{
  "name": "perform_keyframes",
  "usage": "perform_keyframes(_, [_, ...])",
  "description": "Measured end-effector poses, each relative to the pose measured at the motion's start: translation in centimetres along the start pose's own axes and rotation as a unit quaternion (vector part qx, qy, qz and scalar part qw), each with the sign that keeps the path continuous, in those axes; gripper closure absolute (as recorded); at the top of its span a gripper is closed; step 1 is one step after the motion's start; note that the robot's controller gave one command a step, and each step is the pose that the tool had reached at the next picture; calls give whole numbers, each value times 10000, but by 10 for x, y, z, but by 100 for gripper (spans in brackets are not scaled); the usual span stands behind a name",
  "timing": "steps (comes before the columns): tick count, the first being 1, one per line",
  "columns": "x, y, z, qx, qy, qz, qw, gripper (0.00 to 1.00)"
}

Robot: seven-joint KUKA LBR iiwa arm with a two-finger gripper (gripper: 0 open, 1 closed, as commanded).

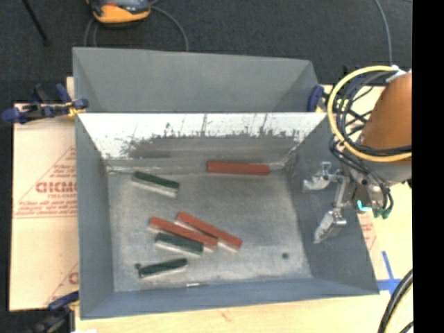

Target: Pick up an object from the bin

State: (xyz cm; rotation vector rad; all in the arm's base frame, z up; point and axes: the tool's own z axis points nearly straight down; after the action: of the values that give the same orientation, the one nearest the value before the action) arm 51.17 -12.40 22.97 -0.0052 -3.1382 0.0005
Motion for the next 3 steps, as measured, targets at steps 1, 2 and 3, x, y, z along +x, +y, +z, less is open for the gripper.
perform_keyframes(1, [-1, 0, -2, 4, -18, -7, 10000, 0])
perform_keyframes(2, [0, -1, -15, 2, -22, -336, 9994, 0])
perform_keyframes(3, [2, -1, -20, 8, -36, -490, 9988, 0])
